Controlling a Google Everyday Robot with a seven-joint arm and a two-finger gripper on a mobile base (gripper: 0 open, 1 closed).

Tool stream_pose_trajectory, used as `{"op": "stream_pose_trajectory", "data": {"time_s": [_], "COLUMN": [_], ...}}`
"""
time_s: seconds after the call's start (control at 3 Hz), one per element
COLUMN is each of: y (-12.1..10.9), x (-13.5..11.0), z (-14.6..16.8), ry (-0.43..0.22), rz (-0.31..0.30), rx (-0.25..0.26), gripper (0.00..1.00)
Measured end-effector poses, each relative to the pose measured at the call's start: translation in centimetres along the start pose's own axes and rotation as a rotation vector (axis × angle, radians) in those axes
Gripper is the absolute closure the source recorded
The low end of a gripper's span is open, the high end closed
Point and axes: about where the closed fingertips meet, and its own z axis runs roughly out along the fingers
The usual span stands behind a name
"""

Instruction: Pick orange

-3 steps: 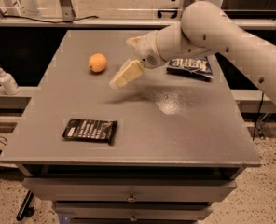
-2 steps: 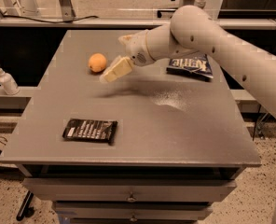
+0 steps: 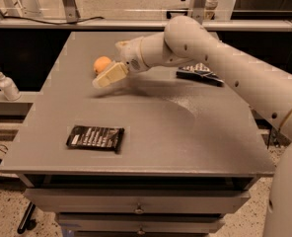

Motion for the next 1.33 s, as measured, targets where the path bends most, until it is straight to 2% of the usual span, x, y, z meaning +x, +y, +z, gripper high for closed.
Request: {"op": "stream_pose_trajectory", "data": {"time_s": [0.33,0.67,1.0,1.33], "y": [-0.3,-0.2,-0.3,-0.9], "x": [0.2,0.4,0.5,-0.5], "z": [0.9,1.6,1.6,0.5], "ry": [-0.007,-0.008,-0.012,-0.032], "rz": [0.024,0.038,0.046,0.038], "rx": [0.015,0.022,0.034,0.058], "gripper": [0.18,0.41,0.63,0.87]}}
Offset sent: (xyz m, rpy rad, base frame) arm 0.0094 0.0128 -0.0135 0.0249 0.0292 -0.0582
